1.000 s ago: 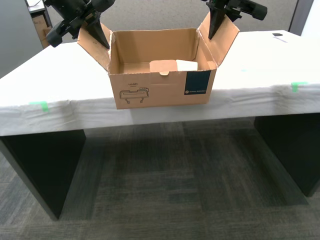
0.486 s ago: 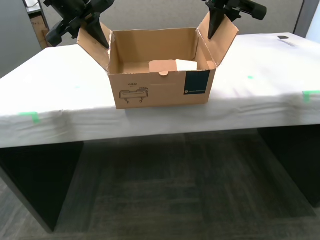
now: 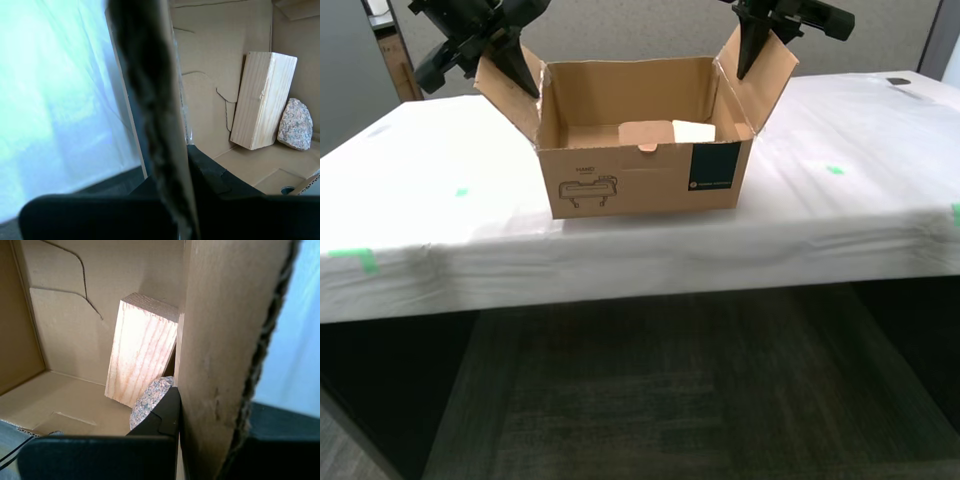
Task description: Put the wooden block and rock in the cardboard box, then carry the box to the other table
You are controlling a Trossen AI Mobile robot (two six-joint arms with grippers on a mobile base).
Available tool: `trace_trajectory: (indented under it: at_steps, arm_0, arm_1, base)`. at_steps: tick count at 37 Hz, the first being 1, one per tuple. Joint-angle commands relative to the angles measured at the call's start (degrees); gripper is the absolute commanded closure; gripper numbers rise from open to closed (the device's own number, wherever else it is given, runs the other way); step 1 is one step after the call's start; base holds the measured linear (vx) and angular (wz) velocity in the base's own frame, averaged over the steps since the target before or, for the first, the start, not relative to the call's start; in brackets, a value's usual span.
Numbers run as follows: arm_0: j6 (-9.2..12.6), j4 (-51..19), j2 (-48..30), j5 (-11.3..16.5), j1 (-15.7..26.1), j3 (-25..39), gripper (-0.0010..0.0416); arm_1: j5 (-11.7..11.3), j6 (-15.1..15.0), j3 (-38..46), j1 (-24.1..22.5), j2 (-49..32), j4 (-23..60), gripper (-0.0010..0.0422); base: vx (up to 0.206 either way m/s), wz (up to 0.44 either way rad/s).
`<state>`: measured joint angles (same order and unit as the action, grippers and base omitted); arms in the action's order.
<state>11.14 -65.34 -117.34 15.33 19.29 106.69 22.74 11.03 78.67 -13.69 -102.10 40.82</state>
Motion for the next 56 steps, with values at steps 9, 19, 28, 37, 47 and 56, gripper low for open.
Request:
trace_trajectory:
  at_steps: [9,19,28,37,47,56]
  arm_0:
    - [0.1,-0.2,0.1,-1.5,-0.1,0.1,0.0406]
    - [0.3,-0.3,0.1,-1.5,-0.1,0.1,0.0407]
    - [0.2,-0.3,0.1,-1.5,-0.1,0.1,0.0407]
    - [0.4,-0.3,0.1,-1.7,-0.2,0.1,0.0407]
    - [2.5,0.1,0.1,-2.2,-0.2,0.1,0.0407]
    - [5.0,1.7,0.1,-2.2,-0.2,0.1,0.0407]
  arm_1:
    - [-1.3,0.2,0.0,0.0,0.0,0.1,0.0413]
    - [-1.3,0.6,0.0,0.0,0.0,-0.7,0.0413]
    - [-1.2,1.5,0.1,0.0,-0.7,-1.2,0.0413]
    - [-1.3,1.2,0.2,0.0,-1.7,-1.3,0.0413]
    - [-1.3,0.5,1.8,0.0,-1.7,-3.5,0.0413]
    - [-1.2,-1.7,3.8,0.0,-1.7,-4.7,0.0413]
  base:
    - [0.151,0.082]
    - [0.146,0.065]
    - [0.139,0.033]
    - [0.142,0.028]
    - [0.140,0.016]
    - [0.131,0.005]
